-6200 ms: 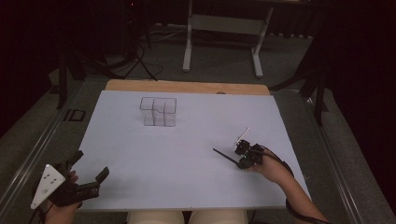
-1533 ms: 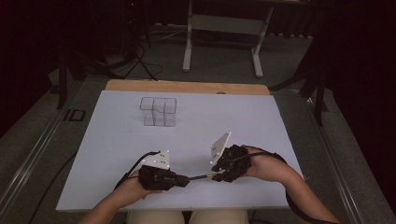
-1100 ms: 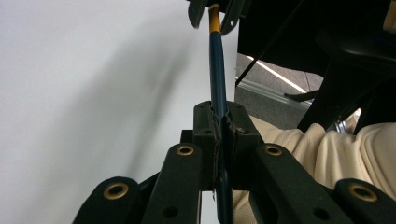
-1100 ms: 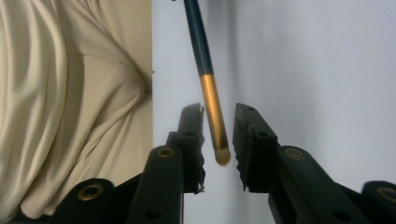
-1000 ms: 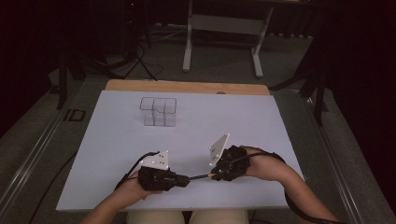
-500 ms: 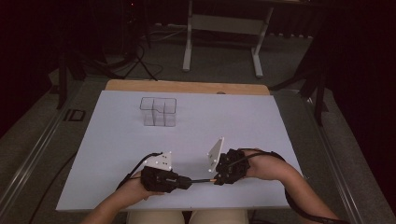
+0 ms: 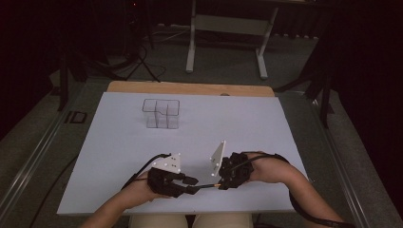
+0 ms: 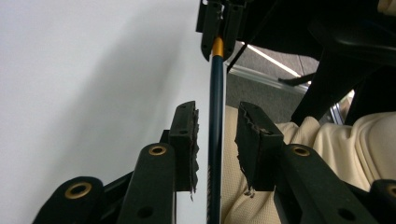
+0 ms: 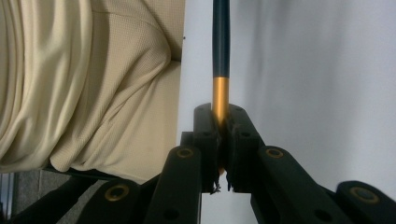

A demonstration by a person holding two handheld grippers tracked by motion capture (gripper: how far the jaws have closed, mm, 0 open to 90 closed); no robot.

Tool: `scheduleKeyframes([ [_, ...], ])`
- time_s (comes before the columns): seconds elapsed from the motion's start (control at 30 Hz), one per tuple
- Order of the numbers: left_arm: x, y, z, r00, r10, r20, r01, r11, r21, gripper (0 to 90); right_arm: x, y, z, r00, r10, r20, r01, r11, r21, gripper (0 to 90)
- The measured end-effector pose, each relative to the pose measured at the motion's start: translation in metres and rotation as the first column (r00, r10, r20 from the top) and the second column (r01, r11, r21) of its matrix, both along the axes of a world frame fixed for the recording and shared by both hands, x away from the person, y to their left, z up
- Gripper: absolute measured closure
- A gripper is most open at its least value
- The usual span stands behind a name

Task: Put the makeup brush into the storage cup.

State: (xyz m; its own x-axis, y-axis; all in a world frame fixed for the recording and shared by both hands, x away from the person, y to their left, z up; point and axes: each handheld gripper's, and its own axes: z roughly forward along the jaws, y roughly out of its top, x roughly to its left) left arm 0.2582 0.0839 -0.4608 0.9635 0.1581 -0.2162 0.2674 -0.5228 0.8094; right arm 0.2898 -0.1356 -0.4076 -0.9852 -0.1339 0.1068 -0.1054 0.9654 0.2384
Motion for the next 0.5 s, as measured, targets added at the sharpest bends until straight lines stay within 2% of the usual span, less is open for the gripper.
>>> scheduleKeyframes([
  [0.17,0.001,-0.008,0.000,0.9998,-0.020,0.002,0.020,0.9997,0.016,77.6,-0.001,0.004,0.002,1.0000,0.005,0.001,-0.005,1.000,0.003,84.4],
  [0.37,0.003,-0.012,-0.002,1.0000,-0.004,-0.009,0.005,0.9985,0.055,79.3,0.000,0.005,0.003,1.0000,0.004,0.000,-0.004,1.000,0.020,84.4],
  [0.43,0.002,-0.013,-0.003,0.9997,-0.023,0.011,0.022,0.9976,0.066,83.4,0.000,0.005,0.003,1.0000,0.002,0.007,-0.003,1.000,0.014,84.3],
  [0.5,0.001,-0.014,-0.003,0.9996,-0.026,0.013,0.025,0.9975,0.065,84.2,0.000,0.005,0.003,0.9999,0.009,0.005,-0.009,1.000,0.011,84.3],
])
